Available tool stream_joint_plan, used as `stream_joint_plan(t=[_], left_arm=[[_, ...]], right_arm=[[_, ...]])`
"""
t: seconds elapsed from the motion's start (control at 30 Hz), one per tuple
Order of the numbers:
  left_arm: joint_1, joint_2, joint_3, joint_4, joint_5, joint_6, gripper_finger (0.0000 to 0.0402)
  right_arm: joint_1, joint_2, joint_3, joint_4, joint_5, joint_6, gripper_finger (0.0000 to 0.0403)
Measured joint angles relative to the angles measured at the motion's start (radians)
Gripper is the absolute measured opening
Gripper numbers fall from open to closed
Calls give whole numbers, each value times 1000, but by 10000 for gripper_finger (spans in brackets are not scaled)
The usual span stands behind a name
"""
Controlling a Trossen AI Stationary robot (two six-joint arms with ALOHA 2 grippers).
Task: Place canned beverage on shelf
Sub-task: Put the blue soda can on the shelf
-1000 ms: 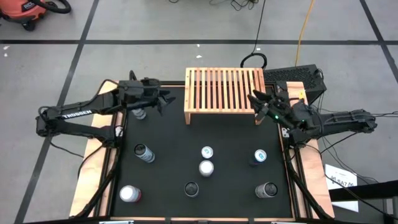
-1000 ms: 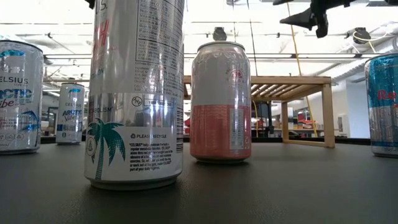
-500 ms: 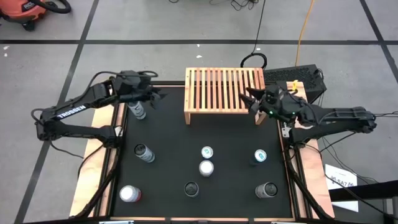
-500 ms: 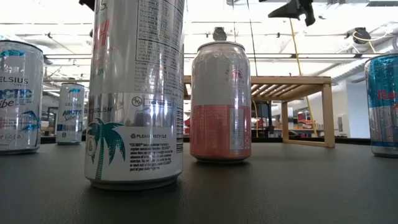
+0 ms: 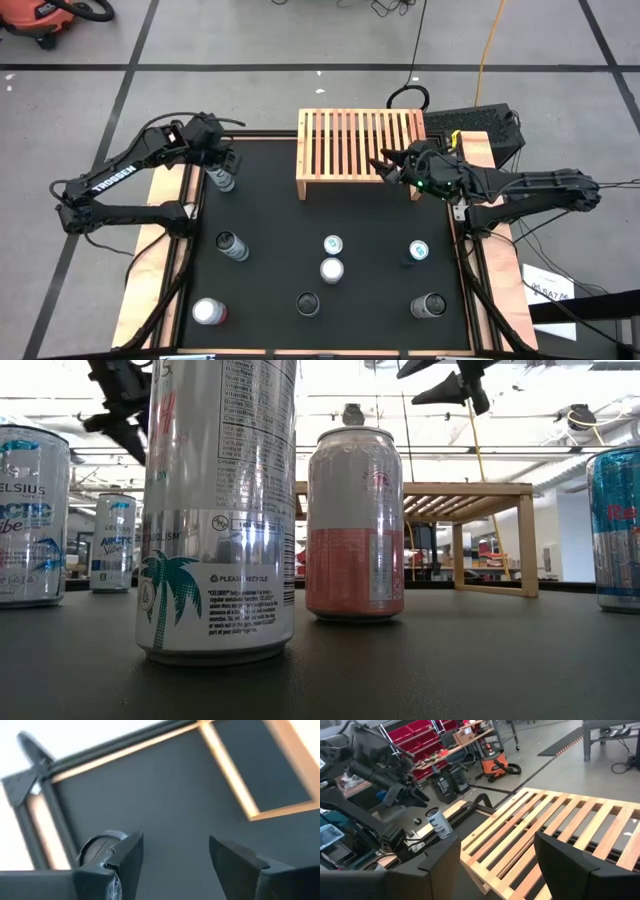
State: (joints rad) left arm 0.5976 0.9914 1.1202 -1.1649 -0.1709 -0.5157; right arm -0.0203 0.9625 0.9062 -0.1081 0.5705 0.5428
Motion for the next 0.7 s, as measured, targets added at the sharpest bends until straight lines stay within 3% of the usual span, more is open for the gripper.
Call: stream_joint_plan(t=[0.27, 0.53, 0.7], left_arm=[[23, 2, 2, -114, -94, -28, 281], [73, 13, -14, -127, -100, 16, 367], [120, 40, -49, -128, -88, 34, 397]], right_arm=[[0, 2, 0, 3, 0, 3, 242], [-10, 2, 0, 6, 0, 3, 267], [-21, 2, 0, 6, 0, 21, 286]])
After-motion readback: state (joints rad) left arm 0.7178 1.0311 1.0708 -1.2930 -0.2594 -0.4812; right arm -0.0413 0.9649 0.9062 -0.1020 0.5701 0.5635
